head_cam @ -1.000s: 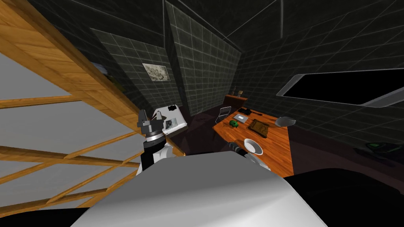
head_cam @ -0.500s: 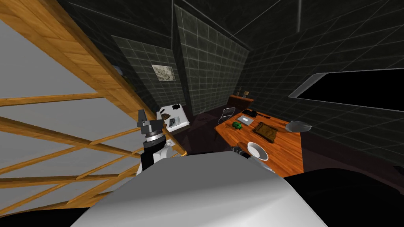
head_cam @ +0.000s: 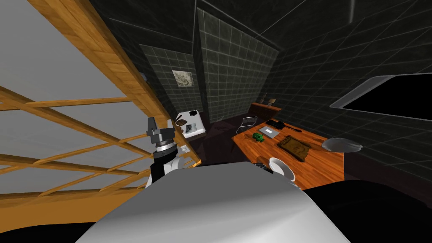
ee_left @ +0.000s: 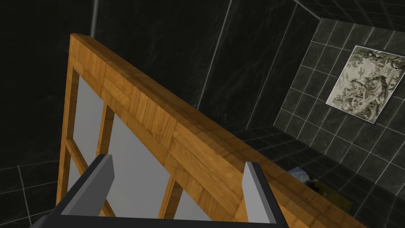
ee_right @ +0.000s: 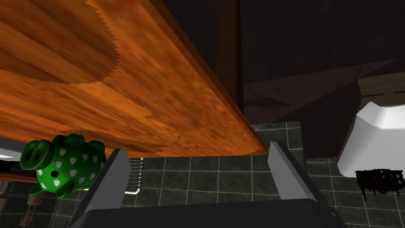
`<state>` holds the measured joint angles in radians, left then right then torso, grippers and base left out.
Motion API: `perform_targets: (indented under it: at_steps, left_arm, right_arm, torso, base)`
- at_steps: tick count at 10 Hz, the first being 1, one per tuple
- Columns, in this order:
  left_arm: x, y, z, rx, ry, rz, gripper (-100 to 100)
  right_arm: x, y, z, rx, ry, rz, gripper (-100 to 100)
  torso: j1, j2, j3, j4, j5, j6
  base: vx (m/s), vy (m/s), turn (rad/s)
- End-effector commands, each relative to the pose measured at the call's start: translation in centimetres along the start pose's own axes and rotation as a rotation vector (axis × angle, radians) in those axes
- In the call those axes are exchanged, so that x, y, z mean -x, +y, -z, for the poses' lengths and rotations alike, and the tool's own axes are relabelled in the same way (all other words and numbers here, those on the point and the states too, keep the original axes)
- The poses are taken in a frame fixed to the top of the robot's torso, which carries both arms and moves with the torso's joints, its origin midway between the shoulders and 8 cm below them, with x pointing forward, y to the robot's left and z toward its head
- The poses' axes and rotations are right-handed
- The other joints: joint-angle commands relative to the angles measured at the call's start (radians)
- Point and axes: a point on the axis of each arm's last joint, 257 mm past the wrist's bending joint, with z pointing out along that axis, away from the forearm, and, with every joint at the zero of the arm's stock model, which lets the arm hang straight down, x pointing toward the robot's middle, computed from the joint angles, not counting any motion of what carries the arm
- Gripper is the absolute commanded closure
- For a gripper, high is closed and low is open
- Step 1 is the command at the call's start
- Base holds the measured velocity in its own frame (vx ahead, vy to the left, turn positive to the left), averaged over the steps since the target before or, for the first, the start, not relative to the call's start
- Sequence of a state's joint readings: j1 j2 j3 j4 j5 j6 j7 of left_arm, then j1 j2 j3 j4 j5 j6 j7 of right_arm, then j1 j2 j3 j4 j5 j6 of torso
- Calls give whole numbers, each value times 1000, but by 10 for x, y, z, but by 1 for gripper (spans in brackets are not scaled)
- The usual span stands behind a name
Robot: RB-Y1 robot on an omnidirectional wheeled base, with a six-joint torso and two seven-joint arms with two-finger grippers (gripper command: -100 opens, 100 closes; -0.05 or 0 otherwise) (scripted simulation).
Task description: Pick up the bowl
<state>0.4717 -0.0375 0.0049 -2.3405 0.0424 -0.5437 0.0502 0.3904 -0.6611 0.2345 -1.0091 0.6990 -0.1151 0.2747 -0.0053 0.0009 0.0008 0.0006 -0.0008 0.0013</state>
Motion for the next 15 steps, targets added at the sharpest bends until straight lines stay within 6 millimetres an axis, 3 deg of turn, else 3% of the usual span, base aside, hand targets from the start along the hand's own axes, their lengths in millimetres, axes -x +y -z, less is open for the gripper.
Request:
perform_targets:
  at_steps: [1,2,4,7,10,12,15]
  left_arm:
    - [0,0,0,0,0,0,0]
    - [0,0,0,0,0,0,0]
    - [0,0,0,0,0,0,0]
    - [0,0,0,0,0,0,0]
    - [0,0,0,0,0,0,0]
    - [0,0,0,0,0,0,0]
    - [0,0,0,0,0,0,0]
  right_arm:
    - [-16,-7,1,-19,30,21,-100]
    - [-16,-7,1,-19,30,21,-100]
    - [-55,-42,14,-78,121,97,-100]
    - [-77,-63,23,-110,173,129,-100]
    - [-123,-107,51,-175,290,205,-100]
    - [-123,-107,51,-175,290,205,-100]
    - [-169,-134,82,-212,401,252,-100]
  torso:
    - [0,0,0,0,0,0]
    - [0,0,0,0,0,0]
    - [1,-1,0,0,0,0]
    - [0,0,0,0,0,0]
    - [-1,0,0,0,0,0]
    - [-2,0,0,0,-1,1]
    - [-1,-1,-1,0,0,0]
  base:
    - [-17,-31,131]
    - [-6,-13,-6]
    - [-13,-30,258]
    - [-18,-39,134]
    - [-24,-50,217]
    - [-13,-39,26]
    - [-14,-60,189]
